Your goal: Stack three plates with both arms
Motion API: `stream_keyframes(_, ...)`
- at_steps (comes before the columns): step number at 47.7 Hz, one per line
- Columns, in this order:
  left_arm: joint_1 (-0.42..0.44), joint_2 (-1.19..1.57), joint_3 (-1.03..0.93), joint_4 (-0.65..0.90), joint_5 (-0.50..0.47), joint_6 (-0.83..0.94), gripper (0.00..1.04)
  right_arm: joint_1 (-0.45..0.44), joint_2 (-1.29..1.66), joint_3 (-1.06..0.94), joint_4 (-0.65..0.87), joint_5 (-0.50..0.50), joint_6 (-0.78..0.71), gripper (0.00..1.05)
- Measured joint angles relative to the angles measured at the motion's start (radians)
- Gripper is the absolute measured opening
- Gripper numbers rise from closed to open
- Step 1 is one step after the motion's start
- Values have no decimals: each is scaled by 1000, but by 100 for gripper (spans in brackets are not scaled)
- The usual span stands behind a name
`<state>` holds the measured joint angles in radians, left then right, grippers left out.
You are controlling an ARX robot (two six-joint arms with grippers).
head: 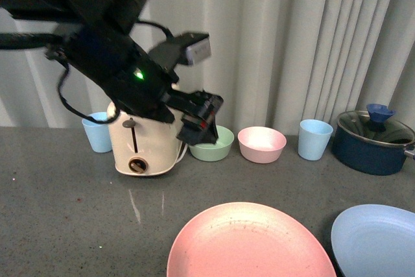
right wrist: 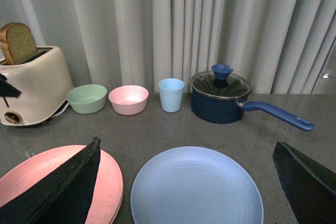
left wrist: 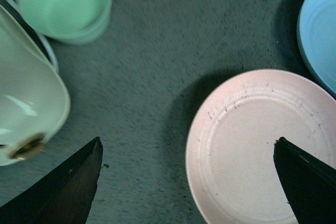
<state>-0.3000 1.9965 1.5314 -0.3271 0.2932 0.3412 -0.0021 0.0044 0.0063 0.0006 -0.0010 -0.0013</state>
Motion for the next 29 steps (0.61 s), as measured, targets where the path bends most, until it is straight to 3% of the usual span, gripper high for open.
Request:
stream_keyframes(9, 46, -243, -232, 149, 39, 71, 98, 0, 0, 0, 0, 0, 0, 97)
stream_keyframes(16, 140, -512, -504, 235, 99, 108, 97, 0, 0, 0, 0, 0, 0, 97)
stream_keyframes(18, 151, -599, -657, 493, -118, 1, 88, 0, 0, 0, 0, 0, 0, 97)
stream_keyframes(20, 181, -670, -792, 719, -268, -105, 79, 0, 0, 0, 0, -2, 0, 97)
stream_keyframes(24, 283, -818, -1024, 1001, -300, -253, 59, 0, 0, 0, 0, 1, 0, 97)
stream_keyframes(29, 304, -900, -1150, 1055, -302, -312, 38, 0, 0, 0, 0, -2, 0, 97)
